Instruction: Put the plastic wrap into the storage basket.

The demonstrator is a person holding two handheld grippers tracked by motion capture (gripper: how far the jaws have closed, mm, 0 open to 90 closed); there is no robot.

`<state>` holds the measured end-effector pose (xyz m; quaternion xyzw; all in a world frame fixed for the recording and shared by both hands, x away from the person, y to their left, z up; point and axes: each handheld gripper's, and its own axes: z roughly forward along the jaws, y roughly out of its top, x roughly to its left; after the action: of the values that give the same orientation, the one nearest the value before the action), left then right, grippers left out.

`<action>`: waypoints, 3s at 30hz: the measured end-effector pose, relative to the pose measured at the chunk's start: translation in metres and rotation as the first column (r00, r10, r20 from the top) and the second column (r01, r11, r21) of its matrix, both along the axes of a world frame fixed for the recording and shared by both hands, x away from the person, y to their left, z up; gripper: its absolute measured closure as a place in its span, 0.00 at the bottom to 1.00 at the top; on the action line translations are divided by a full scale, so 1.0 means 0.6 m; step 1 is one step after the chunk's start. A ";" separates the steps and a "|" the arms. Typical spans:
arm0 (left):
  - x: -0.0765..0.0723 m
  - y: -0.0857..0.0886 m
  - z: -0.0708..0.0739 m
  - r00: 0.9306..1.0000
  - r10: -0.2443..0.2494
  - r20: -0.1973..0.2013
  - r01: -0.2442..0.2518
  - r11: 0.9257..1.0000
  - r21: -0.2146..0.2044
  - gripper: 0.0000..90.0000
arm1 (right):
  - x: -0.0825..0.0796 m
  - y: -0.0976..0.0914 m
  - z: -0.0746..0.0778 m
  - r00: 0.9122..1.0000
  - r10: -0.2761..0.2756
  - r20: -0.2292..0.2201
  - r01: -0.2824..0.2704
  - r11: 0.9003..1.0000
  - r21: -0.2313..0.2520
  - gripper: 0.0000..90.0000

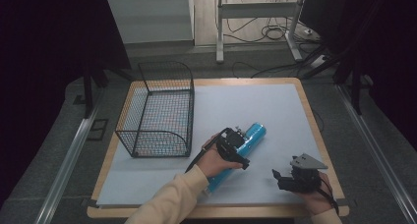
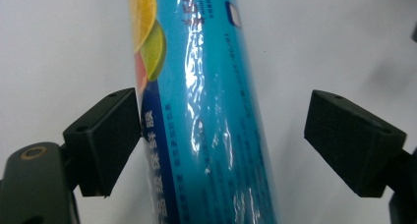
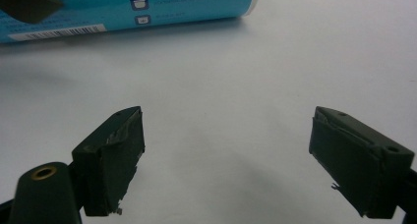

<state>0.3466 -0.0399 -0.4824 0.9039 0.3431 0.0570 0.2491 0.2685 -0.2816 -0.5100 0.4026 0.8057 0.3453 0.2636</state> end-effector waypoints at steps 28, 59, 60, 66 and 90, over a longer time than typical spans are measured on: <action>0.032 -0.003 -0.021 0.993 0.060 -0.102 -0.056 0.998 0.042 0.34 | -0.001 -0.005 0.008 1.000 -0.007 0.022 0.006 1.000 0.016 0.16; 0.024 0.039 0.106 1.000 0.000 0.022 0.001 0.999 -0.039 0.35 | -0.001 -0.006 0.008 1.000 -0.011 0.027 0.011 1.000 0.014 0.16; 0.024 0.041 0.108 1.000 -0.007 0.025 0.008 0.999 -0.033 0.35 | 0.000 -0.006 0.008 1.000 -0.012 0.029 0.011 1.000 0.014 0.16; 0.021 0.045 0.121 0.999 -0.010 0.047 0.012 0.999 -0.040 0.35 | 0.000 -0.007 0.008 0.999 -0.015 0.028 0.015 1.000 0.015 0.16; 0.025 0.056 0.157 0.996 -0.019 0.086 0.022 0.999 -0.043 0.35 | 0.000 -0.008 0.009 0.999 -0.024 0.030 0.023 1.000 0.019 0.16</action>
<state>0.3614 -0.0062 -0.3884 0.8984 0.3240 0.0854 0.2837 0.2686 -0.2864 -0.5047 0.4091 0.7936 0.3557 0.2761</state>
